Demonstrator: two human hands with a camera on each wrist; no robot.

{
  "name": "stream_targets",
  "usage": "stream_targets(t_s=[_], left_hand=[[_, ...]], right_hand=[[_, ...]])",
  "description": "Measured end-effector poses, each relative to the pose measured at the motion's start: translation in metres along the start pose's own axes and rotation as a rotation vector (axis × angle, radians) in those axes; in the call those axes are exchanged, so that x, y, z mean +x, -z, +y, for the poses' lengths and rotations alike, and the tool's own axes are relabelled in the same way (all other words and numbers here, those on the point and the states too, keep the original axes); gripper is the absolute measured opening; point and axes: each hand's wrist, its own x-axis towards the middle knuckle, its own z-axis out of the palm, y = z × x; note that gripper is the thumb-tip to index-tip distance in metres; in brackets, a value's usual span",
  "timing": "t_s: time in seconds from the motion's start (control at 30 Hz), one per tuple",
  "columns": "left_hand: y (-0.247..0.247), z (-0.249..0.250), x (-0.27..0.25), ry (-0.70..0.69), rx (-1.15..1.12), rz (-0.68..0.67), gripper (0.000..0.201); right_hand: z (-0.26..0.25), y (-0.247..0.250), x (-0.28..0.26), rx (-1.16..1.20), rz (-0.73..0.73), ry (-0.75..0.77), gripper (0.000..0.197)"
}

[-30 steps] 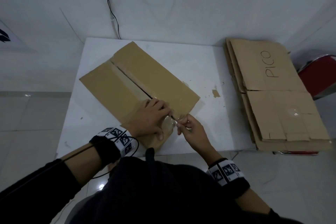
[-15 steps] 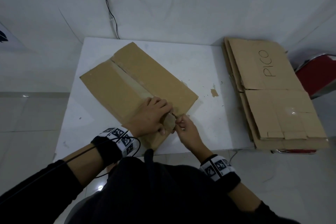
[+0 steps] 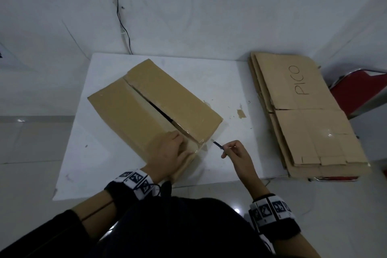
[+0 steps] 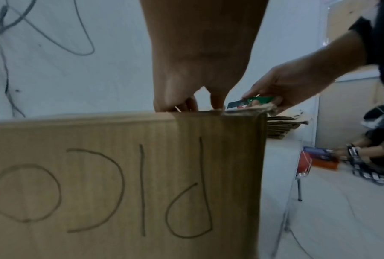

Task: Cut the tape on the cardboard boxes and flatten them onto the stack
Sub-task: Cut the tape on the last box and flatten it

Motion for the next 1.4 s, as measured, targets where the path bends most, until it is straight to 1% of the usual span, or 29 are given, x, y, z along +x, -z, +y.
stream_targets(t_s=[0.03, 0.07, 0.13, 0.2, 0.27, 0.37, 0.47, 0.6, 0.67, 0.83, 0.97, 1.07, 1.17, 1.23, 1.27, 1.33, 1.4], left_hand=[[-0.002, 0.003, 0.000, 0.066, -0.087, 0.018, 0.039], [-0.005, 0.006, -0.001, 0.129, -0.166, 0.025, 0.047], [-0.013, 0.012, -0.001, 0.237, -0.268, 0.015, 0.056], [-0.018, 0.017, -0.001, 0.320, -0.349, 0.022, 0.056], [-0.020, 0.017, 0.000, 0.362, -0.413, 0.048, 0.052], [-0.020, 0.014, 0.002, 0.363, -0.480, 0.088, 0.047], [-0.022, 0.011, 0.000, 0.331, -0.451, 0.113, 0.045], [-0.030, 0.006, -0.003, 0.331, -0.426, 0.063, 0.042], [-0.031, 0.005, -0.004, 0.332, -0.404, 0.048, 0.042], [-0.028, 0.008, -0.005, 0.285, -0.367, 0.075, 0.044], [-0.025, 0.011, -0.006, 0.306, -0.391, 0.080, 0.045], [-0.025, 0.011, -0.006, 0.300, -0.393, 0.076, 0.046], [-0.028, 0.008, -0.006, 0.283, -0.353, 0.079, 0.047], [-0.029, 0.006, -0.007, 0.264, -0.313, 0.064, 0.051], [-0.028, 0.006, -0.007, 0.255, -0.296, 0.038, 0.057], [-0.027, 0.008, -0.007, 0.244, -0.245, -0.038, 0.069], [-0.023, 0.012, -0.007, 0.259, -0.189, -0.074, 0.071]], right_hand=[[-0.001, -0.003, -0.001, 0.003, -0.010, 0.006, 0.009], [-0.002, -0.006, -0.002, 0.009, -0.018, 0.010, 0.008], [-0.003, -0.012, -0.005, 0.010, -0.023, 0.018, 0.011], [-0.004, -0.017, -0.007, -0.005, -0.020, 0.038, 0.013], [-0.002, -0.019, -0.009, -0.015, -0.014, 0.064, 0.015], [0.000, -0.021, -0.011, -0.041, -0.024, 0.110, 0.012], [0.000, -0.023, -0.011, -0.074, -0.054, 0.151, 0.012], [-0.003, -0.031, -0.007, -0.195, -0.083, 0.222, 0.016], [-0.003, -0.036, -0.003, -0.241, -0.085, 0.235, 0.018], [0.003, -0.042, -0.001, -0.308, -0.015, 0.293, 0.022], [0.007, -0.047, -0.001, -0.331, 0.037, 0.337, 0.022], [0.006, -0.053, 0.001, -0.318, 0.052, 0.345, 0.025], [0.012, -0.046, -0.001, -0.344, 0.044, 0.332, 0.024], [0.013, -0.040, -0.002, -0.351, 0.035, 0.330, 0.023], [0.010, -0.040, 0.000, -0.330, 0.041, 0.328, 0.024], [0.001, -0.045, 0.006, -0.228, 0.076, 0.319, 0.026], [-0.007, -0.048, 0.017, -0.199, 0.096, 0.312, 0.031]])
